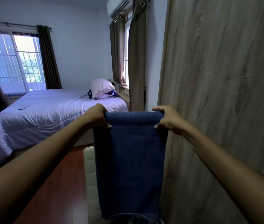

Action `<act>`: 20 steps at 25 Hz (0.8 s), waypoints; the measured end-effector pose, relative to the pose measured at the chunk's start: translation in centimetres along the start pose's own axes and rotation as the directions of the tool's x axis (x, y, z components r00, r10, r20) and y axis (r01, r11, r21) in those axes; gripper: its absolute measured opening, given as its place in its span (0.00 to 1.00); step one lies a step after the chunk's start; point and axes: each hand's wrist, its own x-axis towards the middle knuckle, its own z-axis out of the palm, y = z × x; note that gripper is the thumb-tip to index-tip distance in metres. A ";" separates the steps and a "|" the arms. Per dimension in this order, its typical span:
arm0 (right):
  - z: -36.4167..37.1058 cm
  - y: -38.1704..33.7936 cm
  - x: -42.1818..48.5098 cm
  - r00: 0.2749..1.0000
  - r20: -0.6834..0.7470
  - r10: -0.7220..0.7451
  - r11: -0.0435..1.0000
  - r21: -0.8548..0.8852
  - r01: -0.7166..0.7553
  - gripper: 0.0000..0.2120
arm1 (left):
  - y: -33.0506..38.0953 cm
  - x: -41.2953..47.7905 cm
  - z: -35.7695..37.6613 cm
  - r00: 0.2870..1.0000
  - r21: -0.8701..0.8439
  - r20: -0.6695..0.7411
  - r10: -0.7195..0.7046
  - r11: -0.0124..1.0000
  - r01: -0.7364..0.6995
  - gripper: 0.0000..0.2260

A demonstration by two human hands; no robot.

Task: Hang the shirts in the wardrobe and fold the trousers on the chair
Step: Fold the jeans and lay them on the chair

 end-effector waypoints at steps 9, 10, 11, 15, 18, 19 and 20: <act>1.0 0.9 0.3 0.976 -0.138 -0.166 0.868 -0.490 0.078 0.05 | -0.1 0.1 -0.2 0.995 0.310 0.078 0.066 0.947 -0.087 0.14; 0.8 0.6 -0.1 0.973 -0.168 -0.158 0.853 -0.519 0.049 0.04 | -0.6 0.2 -0.3 0.993 0.292 0.084 0.079 0.951 -0.101 0.11; 0.5 0.4 -0.5 0.970 -0.190 -0.152 0.852 -0.522 0.031 0.04 | -1.2 0.3 -0.5 0.993 0.239 0.069 0.098 0.965 -0.112 0.10; -1.0 0.6 -0.7 0.971 -0.204 -0.123 0.975 -0.209 0.079 0.07 | -3.0 -0.4 0.5 0.972 -0.290 -0.162 0.171 0.933 -0.213 0.13; -0.3 1.8 -0.6 0.970 -0.238 -0.051 0.995 0.067 0.069 0.11 | -3.4 -1.2 4.0 0.941 -0.580 -0.337 -0.002 0.788 -0.207 0.12; 0.4 2.7 -0.3 0.970 -0.241 -0.035 0.995 0.081 0.056 0.12 | -3.8 -1.1 5.4 0.940 -0.633 -0.337 -0.054 0.752 -0.184 0.13; 1.4 3.6 -0.1 0.971 -0.239 -0.024 0.996 0.072 0.042 0.12 | -4.3 -0.9 6.8 0.942 -0.672 -0.322 -0.088 0.722 -0.162 0.13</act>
